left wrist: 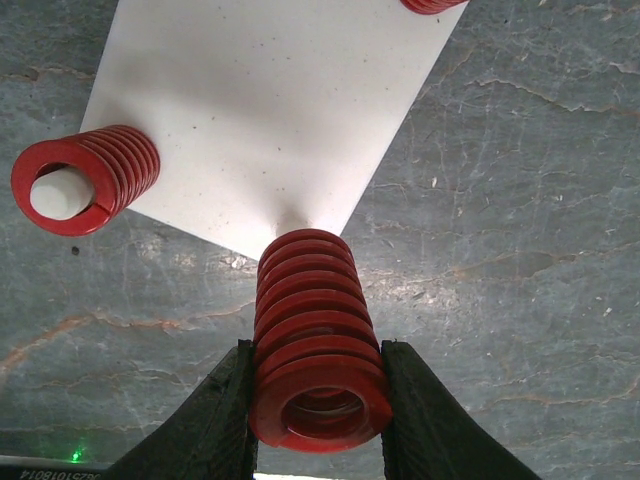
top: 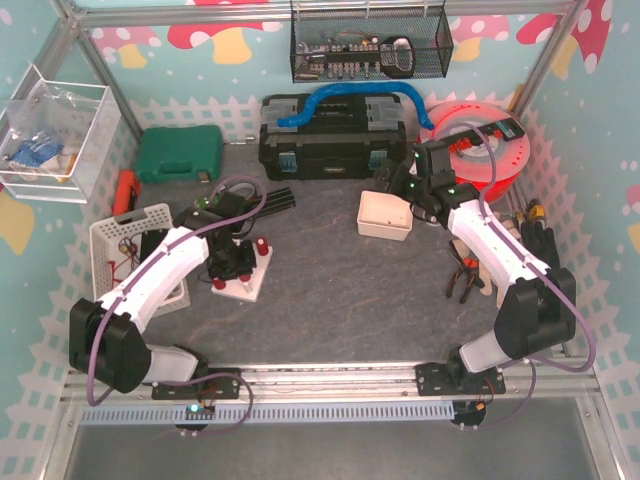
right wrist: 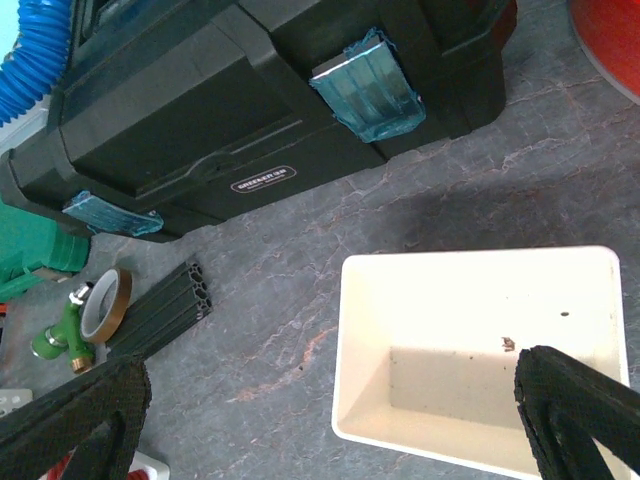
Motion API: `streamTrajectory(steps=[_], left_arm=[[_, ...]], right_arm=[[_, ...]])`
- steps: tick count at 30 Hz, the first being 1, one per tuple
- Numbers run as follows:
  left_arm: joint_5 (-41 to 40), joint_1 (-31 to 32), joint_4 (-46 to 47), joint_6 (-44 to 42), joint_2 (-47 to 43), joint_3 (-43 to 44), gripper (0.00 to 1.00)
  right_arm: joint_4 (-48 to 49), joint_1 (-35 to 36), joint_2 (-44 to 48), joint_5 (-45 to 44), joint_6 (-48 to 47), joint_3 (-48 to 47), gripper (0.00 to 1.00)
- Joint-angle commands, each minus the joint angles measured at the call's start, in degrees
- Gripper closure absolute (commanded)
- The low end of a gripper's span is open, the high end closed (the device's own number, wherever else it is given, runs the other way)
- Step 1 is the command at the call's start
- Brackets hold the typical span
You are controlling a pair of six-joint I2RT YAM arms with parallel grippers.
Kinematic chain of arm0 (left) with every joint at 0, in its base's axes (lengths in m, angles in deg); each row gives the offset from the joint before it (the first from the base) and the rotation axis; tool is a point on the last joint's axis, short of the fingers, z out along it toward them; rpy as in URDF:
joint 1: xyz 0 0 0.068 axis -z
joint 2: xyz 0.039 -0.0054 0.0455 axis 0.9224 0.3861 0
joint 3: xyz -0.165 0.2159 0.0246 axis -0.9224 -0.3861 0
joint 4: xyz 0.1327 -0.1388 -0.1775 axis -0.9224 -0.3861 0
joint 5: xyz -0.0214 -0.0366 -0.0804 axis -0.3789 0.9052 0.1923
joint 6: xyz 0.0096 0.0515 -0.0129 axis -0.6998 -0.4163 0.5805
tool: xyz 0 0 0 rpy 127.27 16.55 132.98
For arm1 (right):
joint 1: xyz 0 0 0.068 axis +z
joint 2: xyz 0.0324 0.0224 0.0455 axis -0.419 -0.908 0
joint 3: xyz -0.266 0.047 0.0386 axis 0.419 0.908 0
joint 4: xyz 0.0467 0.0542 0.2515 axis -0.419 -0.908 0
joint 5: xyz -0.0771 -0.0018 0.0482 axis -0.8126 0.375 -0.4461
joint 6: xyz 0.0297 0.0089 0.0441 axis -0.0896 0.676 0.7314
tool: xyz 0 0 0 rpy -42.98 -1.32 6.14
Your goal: Install the large spring
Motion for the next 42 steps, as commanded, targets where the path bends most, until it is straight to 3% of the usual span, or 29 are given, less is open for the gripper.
streamTrajectory(steps=[1, 16, 42], left_arm=[[0.51, -0.18, -0.21, -2.45, 0.03, 0.10, 1.00], [1.40, -0.72, -3.30, -6.00, 3.07, 4.14, 1.00], [4.56, -1.49, -2.95, -7.04, 4.85, 1.45, 1.00]], right_arm=[[0.70, -0.56, 0.59, -0.06, -0.33, 1.62, 0.01], [1.30, -0.56, 1.66, -0.88, 0.48, 4.18, 0.01], [1.89, -0.56, 1.31, 0.28, 1.29, 5.38, 0.01]])
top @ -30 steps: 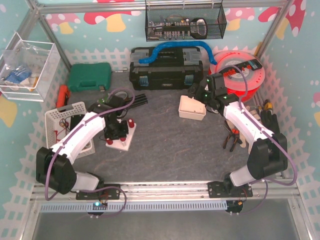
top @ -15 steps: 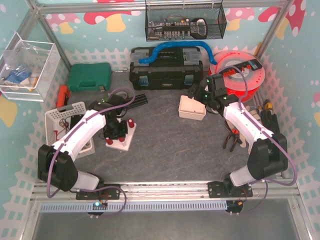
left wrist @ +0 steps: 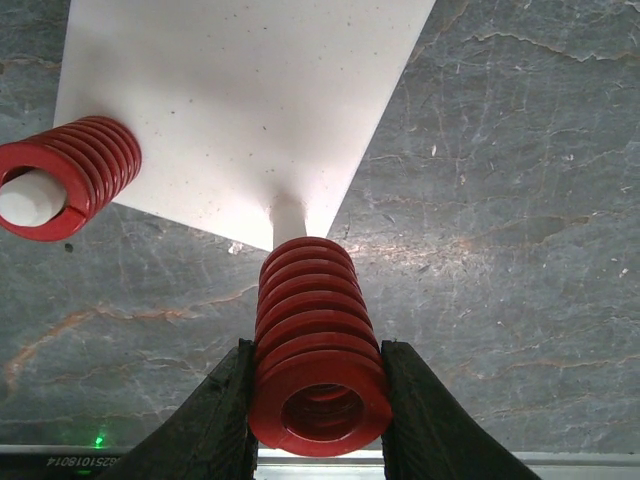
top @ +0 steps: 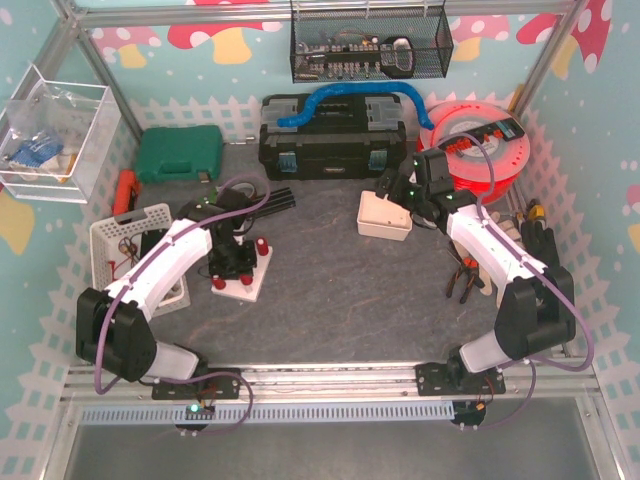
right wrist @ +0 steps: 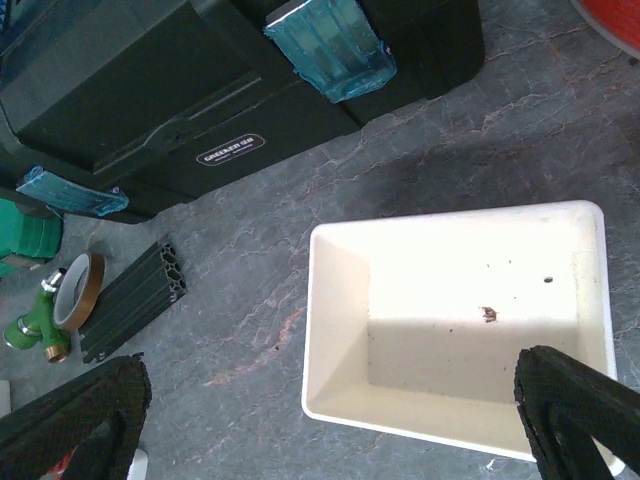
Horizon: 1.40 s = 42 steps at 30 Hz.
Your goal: Install the large spring
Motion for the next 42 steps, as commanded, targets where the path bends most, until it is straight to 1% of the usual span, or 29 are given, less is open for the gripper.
streamTrajectory(steps=[1, 15, 23, 28, 31, 36, 40, 42], left_arm=[[1.48, -0.32, -0.71, -1.25, 0.95, -0.88, 1.00], [-1.23, -0.39, -1.50, -1.59, 0.23, -1.61, 0.99], [-4.03, -0.40, -2.69, -1.41, 0.62, 0.24, 0.98], [-1.81, -0.64, -1.82, -1.23, 0.74, -0.11, 0.97], [-1.35, -0.58, -0.52, -1.35, 1.15, -1.02, 0.91], [-0.87, -0.59, 1.68, -0.81, 2.20, -1.91, 0.71], [-0.40, -0.75, 3.92, -0.06, 3.02, -2.43, 0.63], [-0.77, -0.70, 5.13, 0.90, 3.03, -2.39, 0.56]], right_arm=[[0.61, -0.23, 1.36, -0.47, 0.60, 1.26, 0.01], [1.06, -0.23, 3.39, -0.52, 2.41, 3.21, 0.01], [1.53, -0.23, 3.31, -0.55, 2.43, 2.89, 0.01], [1.67, -0.23, 3.68, -0.29, 2.88, 3.68, 0.01], [2.12, -0.23, 4.28, -0.40, 3.17, 4.88, 0.01], [2.15, -0.23, 5.67, -0.76, 3.30, 6.36, 0.01], [1.20, -0.23, 7.71, -2.76, 1.72, 6.21, 0.01], [0.24, -0.23, 8.77, -3.87, 0.57, 5.85, 0.01]])
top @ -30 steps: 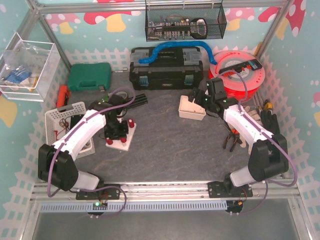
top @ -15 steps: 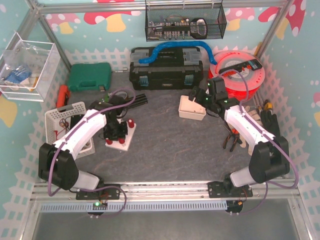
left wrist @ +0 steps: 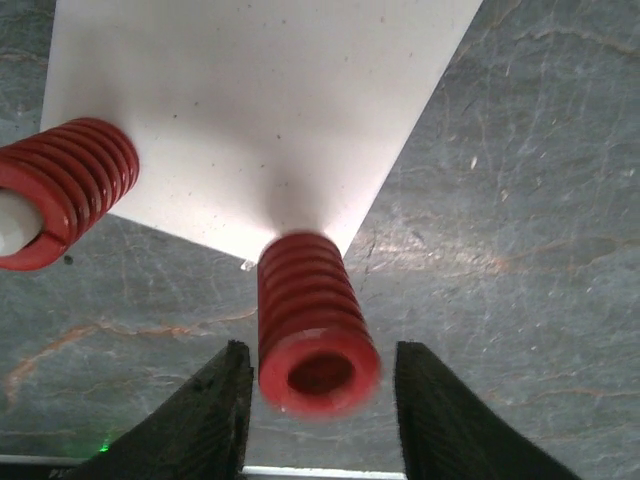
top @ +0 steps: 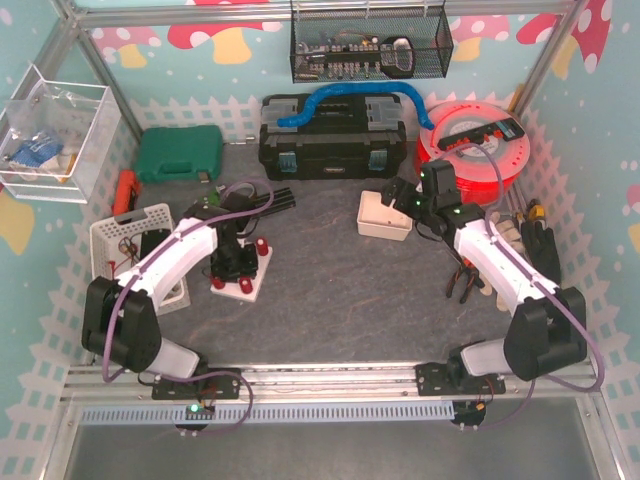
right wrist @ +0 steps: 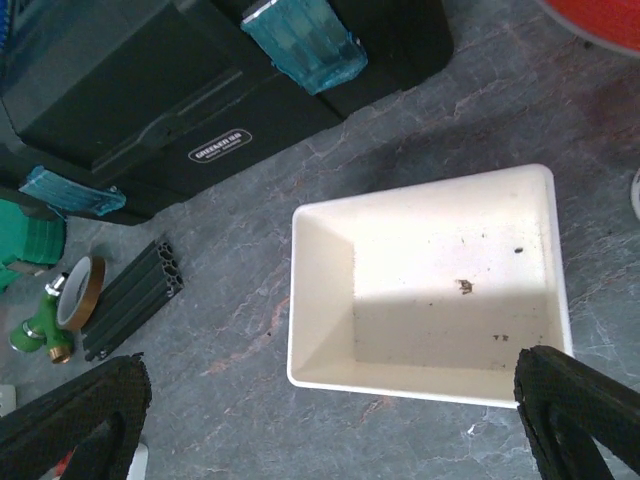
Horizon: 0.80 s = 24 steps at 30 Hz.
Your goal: Install the large spring
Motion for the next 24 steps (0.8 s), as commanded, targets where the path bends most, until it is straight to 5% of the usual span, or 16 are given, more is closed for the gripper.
streamTrajectory(steps=[1, 11, 14, 16, 24], left_arm=[[-0.01, -0.41, 4.11, 1.74, 0.21, -0.35, 0.53], [-2.81, -1.57, 14.18, 4.52, -2.28, 3.57, 0.40], [-5.93, -1.49, 20.53, 4.76, -4.01, 4.91, 0.09], [-7.77, -1.56, 27.18, 3.90, -5.86, 3.00, 0.01], [-14.02, -1.51, 70.62, -8.01, -14.93, -19.41, 0.01]], right_arm=[[-1.57, -0.23, 3.71, -3.09, -2.21, -0.48, 0.01], [-0.51, -0.23, 10.51, -7.15, -13.24, -0.96, 0.01], [3.46, -0.23, 12.66, -8.88, -20.27, 2.42, 0.01], [8.65, -0.23, 13.88, -8.54, -25.04, 5.71, 0.01], [39.10, -0.23, 17.77, -17.76, -41.42, 24.98, 0.01]])
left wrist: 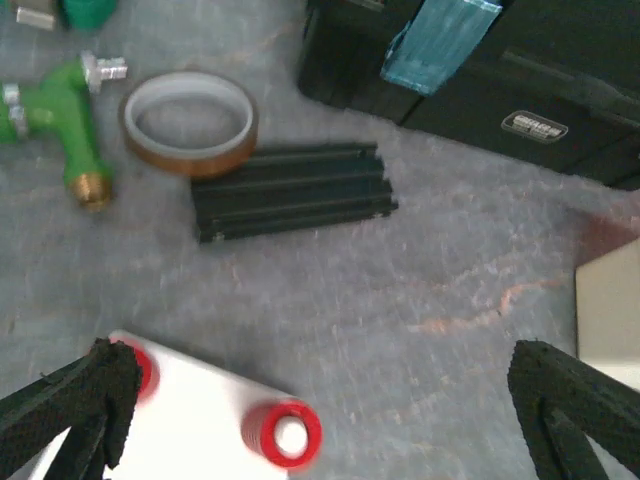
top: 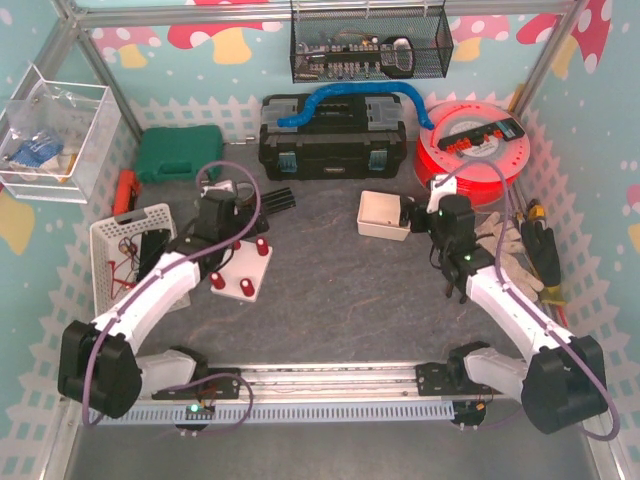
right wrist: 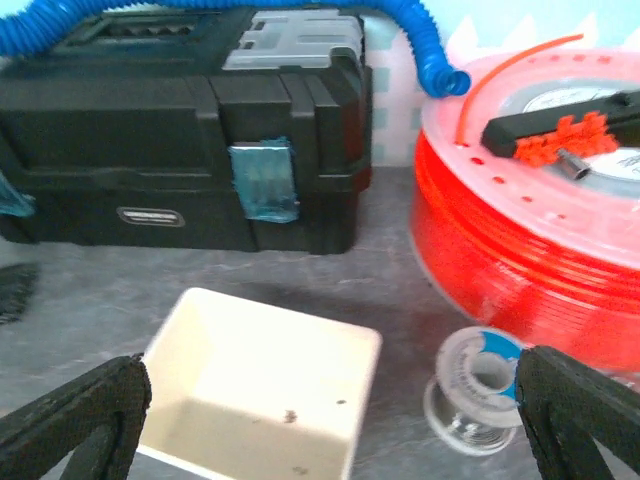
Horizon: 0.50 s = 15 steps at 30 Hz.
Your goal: Install the large spring
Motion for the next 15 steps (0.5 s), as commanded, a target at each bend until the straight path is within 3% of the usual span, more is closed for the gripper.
streamTrajectory(steps=[1, 8, 11, 15], left_arm=[[-3.28, -0.28, 30.53, -10.46, -2.75, -11.32, 0.01], [-4.73, -0.32, 61.65, -27.78, -2.82, -27.03, 0.01], [-8.40, -2.21, 65.85, -30.13, -1.17, -28.62, 0.01], [-0.59, -8.60, 74.10, -29.42, 2.00, -31.56, 0.01]], right_arm=[[21.96, -0.25, 1.27, -6.64, -12.54, 9.42, 0.01], [36.67, -1.02, -3.19, -5.91, -20.43, 17.98, 0.01], [38.03, -3.24, -4.50, -5.61, -22.38, 20.07, 0.01], [43.21, -8.96, -4.46, -2.92, -24.19, 23.75, 0.01]])
